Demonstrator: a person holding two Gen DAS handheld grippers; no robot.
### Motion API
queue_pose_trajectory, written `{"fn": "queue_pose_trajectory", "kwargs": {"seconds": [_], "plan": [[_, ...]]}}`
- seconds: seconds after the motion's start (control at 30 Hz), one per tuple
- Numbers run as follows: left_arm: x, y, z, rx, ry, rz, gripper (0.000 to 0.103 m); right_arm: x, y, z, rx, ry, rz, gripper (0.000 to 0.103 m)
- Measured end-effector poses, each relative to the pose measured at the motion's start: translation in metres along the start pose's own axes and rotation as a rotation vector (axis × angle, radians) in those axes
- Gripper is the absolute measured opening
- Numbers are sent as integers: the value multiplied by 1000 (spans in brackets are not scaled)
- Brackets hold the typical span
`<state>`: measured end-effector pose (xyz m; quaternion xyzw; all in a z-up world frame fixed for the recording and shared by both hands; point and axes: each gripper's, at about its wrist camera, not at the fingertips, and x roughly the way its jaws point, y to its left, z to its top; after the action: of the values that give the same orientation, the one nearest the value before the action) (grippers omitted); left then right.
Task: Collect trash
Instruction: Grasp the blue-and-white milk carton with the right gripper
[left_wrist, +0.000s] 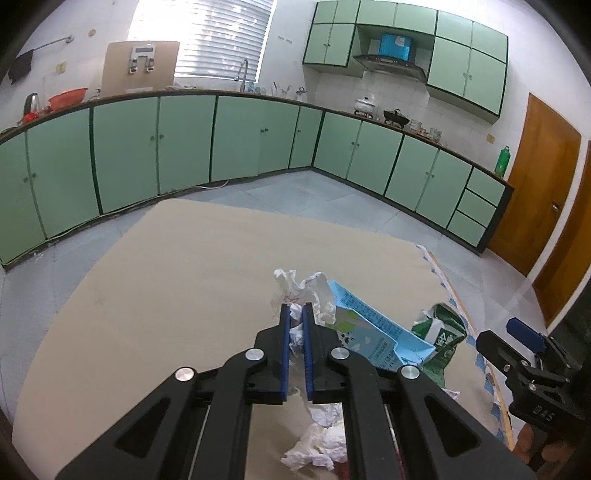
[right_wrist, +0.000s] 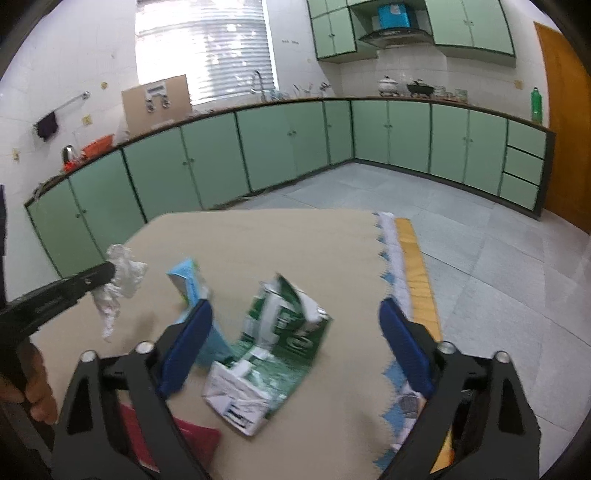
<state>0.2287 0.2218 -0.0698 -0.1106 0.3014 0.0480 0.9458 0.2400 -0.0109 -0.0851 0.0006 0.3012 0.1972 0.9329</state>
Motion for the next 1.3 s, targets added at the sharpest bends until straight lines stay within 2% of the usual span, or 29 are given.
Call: {"fn": "queue_pose_trajectory", "kwargs": {"seconds": [0.2,0.33,0.6,0.83,0.93,1.0,1.03,1.3], "plan": [[6,8,3,-14,26,3,6,9,24,6,-45,20,65,76],[11,13,-2,-11,50,8,6,19,41,6,-70,37,87,75],[17,28,-12,-28,72,15,6,44,64,5,-119,106,103,63],[18,33,-16,-31,75,19,6,71,78,2,-158,185,90,57],[18,31,-15,-34,77,19,6,80,81,1,-161,227,98,48],[18,29,-16,-26,77,24,6,86,83,0,-162,255,102,36],[18,28,-15,-22,78,25,6,87,83,0,-164,265,104,33],[12,20,-14,-6,72,20,6,71,82,9,-153,214,132,33]]}}
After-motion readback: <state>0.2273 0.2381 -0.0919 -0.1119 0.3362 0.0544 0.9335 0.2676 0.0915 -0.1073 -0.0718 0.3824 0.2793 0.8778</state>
